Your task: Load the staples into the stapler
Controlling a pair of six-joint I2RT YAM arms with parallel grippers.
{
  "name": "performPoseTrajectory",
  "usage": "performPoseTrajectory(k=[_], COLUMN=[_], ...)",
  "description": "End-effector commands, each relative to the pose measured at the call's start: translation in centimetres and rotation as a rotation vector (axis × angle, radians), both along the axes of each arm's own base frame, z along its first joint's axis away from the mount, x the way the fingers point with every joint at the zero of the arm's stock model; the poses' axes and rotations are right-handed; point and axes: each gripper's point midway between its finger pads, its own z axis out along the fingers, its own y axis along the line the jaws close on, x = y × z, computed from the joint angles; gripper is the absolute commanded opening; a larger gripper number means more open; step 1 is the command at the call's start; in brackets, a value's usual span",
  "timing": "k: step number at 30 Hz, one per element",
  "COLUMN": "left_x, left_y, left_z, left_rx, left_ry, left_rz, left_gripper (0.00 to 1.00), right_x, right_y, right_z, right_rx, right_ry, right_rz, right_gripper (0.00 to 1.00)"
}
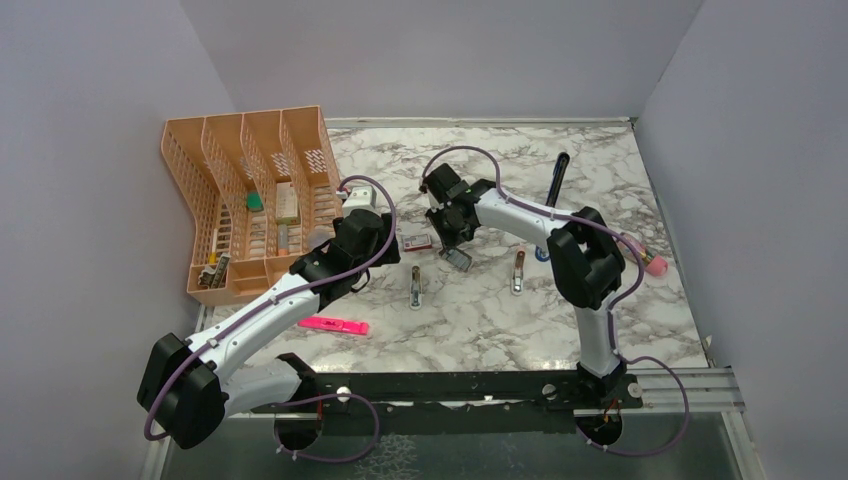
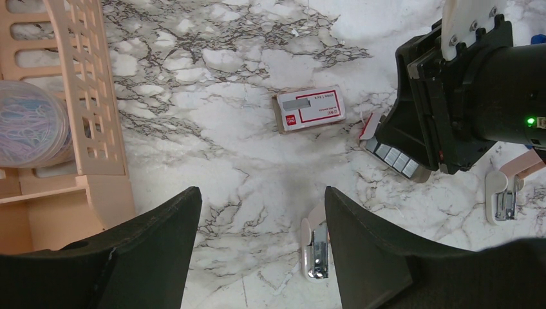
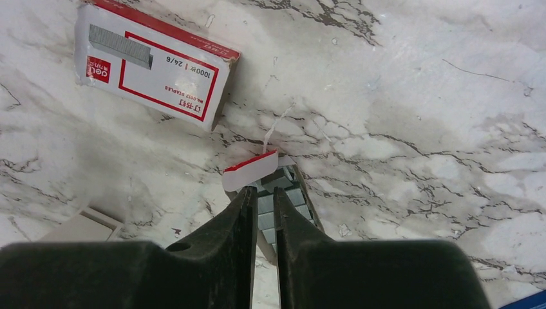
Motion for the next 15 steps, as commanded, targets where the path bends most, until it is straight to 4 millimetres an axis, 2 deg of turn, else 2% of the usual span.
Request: performPoseTrajectory(k=[1, 8, 15], left_x=[0.31, 0.31, 0.32], left_y=[0.51, 0.55, 0.53], left_z=[0.24, 0.24, 0.15], left_rx=[0.006, 0.008, 0.008], left_ry=[-0.016, -0.016, -0.014], left_rz=[0.024, 0.024, 0.025], left_gripper=[0.71, 0.71, 0.71], right_x=[-0.52, 0.14, 0.37], right_y=[0.21, -0.47, -0.56], right_z=[-1.46, -1.89, -1.97], right_rx=[0.004, -0.035, -0.037], right_ry=[0.043, 0.012, -0.004], right_rz=[0.041, 0.015, 0.016], right_gripper=[0.2, 0.33, 0.36])
